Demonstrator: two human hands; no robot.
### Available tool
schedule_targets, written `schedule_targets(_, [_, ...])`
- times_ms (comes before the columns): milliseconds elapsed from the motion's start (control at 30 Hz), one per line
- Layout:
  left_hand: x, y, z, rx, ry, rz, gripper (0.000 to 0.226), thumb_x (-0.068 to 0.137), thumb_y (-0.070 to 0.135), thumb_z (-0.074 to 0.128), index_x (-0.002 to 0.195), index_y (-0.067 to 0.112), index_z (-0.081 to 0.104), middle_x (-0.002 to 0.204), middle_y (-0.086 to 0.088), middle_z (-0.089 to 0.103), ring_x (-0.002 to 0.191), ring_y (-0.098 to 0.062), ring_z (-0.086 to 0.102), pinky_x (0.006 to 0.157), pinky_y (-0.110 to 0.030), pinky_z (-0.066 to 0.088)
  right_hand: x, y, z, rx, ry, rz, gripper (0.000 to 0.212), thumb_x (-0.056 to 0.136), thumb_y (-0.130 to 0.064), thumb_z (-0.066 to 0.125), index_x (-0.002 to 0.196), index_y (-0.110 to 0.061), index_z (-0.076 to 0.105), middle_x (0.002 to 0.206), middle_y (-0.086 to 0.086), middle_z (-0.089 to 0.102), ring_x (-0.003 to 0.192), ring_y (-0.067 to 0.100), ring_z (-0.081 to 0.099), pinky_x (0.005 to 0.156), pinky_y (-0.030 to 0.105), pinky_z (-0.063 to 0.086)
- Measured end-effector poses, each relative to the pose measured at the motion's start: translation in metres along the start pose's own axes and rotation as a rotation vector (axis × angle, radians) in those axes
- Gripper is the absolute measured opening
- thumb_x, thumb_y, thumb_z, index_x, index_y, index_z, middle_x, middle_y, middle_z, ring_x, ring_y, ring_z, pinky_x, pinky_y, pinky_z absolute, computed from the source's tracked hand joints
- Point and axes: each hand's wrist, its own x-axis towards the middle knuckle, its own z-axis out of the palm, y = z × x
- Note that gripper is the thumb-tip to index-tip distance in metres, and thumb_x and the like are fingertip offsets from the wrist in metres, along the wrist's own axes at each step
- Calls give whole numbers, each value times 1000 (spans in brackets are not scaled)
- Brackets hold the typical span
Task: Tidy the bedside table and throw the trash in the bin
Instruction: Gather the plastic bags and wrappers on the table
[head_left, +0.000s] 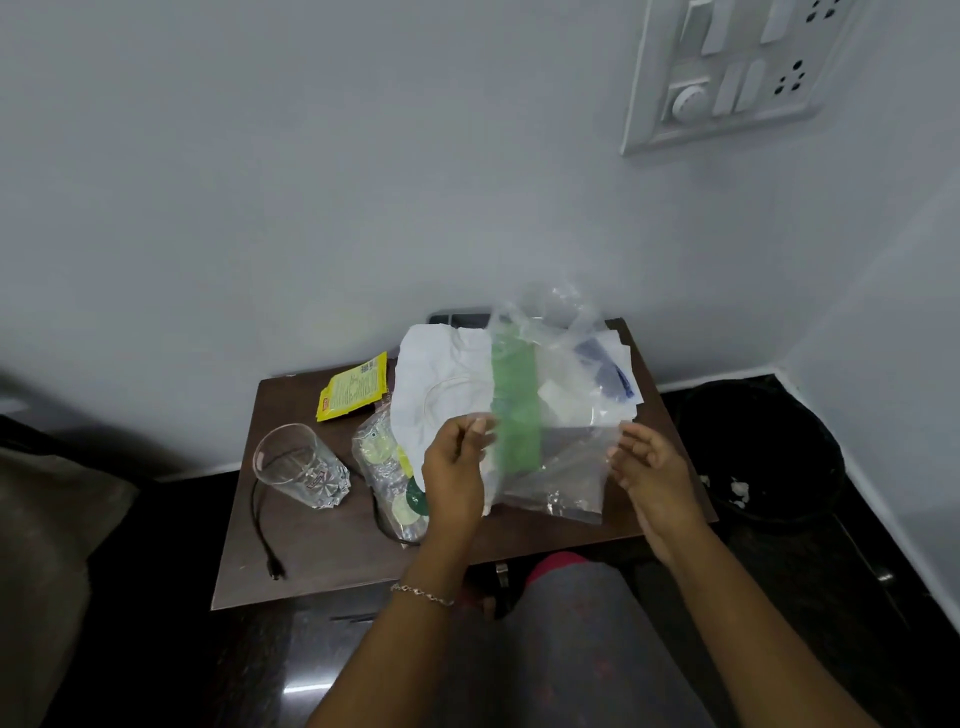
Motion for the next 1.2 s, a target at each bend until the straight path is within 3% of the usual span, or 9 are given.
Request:
schedule_targets(200, [-23,49,-38,-278,-324,18,10,85,10,57,95,11,59,103,-1,74,99,-18,68,83,-23,53,-44,-63,-16,97,-333,-222,81,83,17,50,127,-49,34,127,-6,60,105,13,62,86,36,53])
schedule_targets(367, [-26,75,-62,-179,-438,64,15,80,4,64,82,7,50,99,1,74,101,-18,68,86,-25,51,-58,-117,-14,-24,-359,-358,64,78,-24,62,127,-52,31,100,-7,70,95,11,65,83,30,50])
schedule_targets(500, [-25,86,-66,-51,-431,87,21,82,-7,60,103,-6,58,110,-2,72,109,-20,65,97,-37,46,-62,-139,-5,-99,-372,-390,70,64,-59,72,124,-48,38,81,-11,69,90,8,68,79,26,54])
schedule_targets(667, [-35,99,-65,-72,-519,36,46,78,-3,66,117,-11,43,125,3,65,116,-19,62,96,-33,48,-67,-141,1,-148,-358,-458,44,87,3,58,119,-26,57,113,3,61,82,5,70,70,12,51])
schedule_targets(800, [-38,113,-56,-260,-376,-5,76,74,26,77,132,10,31,122,-11,66,109,-24,65,96,-34,51,-70,-139,-6,-185,-378,-472,47,89,10,50,120,-24,59,123,-1,61,90,15,71,75,14,52])
schedule_targets(900, [-32,124,-47,-154,-280,158,72,80,4,67,135,36,32,107,-12,71,99,-21,70,87,-28,56,-72,-139,-15,-172,-420,-460,56,86,18,45,124,-23,56,119,0,62,93,20,70,77,19,55])
schedule_targets(1033, [-29,136,-36,-47,-324,279,65,82,-8,63,121,42,47,90,-1,73,86,-17,72,81,-28,57,-67,-143,-30,-44,-388,-385,34,70,-30,76,103,-28,68,102,-7,71,96,14,69,79,21,54])
schedule_targets(1100, [-28,139,-31,-39,-347,296,61,85,4,63,130,39,41,94,-6,74,93,-22,70,85,-32,56,-62,-144,-40,-79,-332,-410,52,48,-56,83,93,-30,71,93,-10,70,94,11,66,86,26,52])
schedule_targets(1200, [-25,139,-20,-50,-352,255,54,86,25,65,130,37,36,99,-8,74,93,-21,66,90,-40,53,-60,-149,-55,-122,-376,-432,49,64,-42,78,111,-35,66,115,5,64,112,20,60,99,32,47])
